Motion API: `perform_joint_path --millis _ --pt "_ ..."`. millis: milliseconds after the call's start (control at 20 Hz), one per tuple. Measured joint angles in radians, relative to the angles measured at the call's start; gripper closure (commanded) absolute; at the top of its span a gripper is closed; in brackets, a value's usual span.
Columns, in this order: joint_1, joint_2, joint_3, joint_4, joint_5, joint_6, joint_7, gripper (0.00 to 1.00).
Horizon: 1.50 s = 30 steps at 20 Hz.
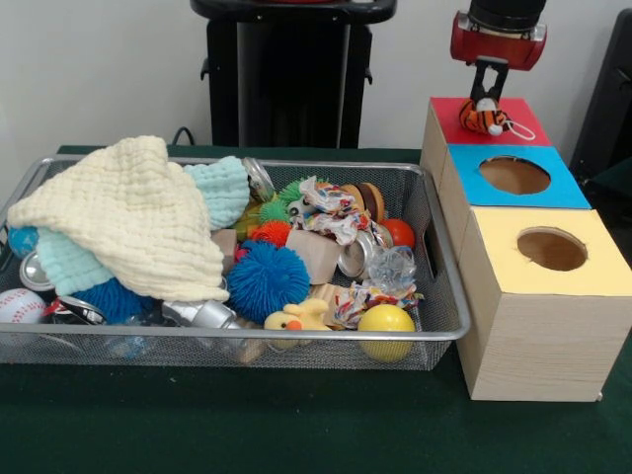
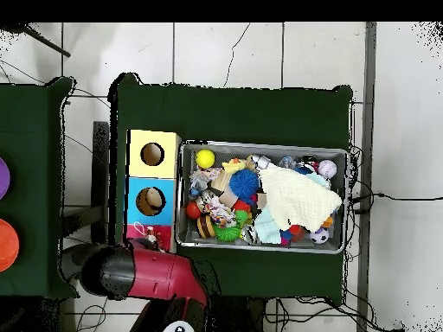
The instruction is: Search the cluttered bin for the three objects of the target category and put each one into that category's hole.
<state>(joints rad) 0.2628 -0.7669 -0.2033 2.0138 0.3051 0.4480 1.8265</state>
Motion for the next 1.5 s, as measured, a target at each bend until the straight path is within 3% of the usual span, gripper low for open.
perform_joint_path --millis 900,1500 --pt "-0.013 0.000 0.017 0.017 0.043 0.117 0.000 1.00" --pt "-0.012 -0.002 0.024 0.051 0.102 0.120 0.000 1.00"
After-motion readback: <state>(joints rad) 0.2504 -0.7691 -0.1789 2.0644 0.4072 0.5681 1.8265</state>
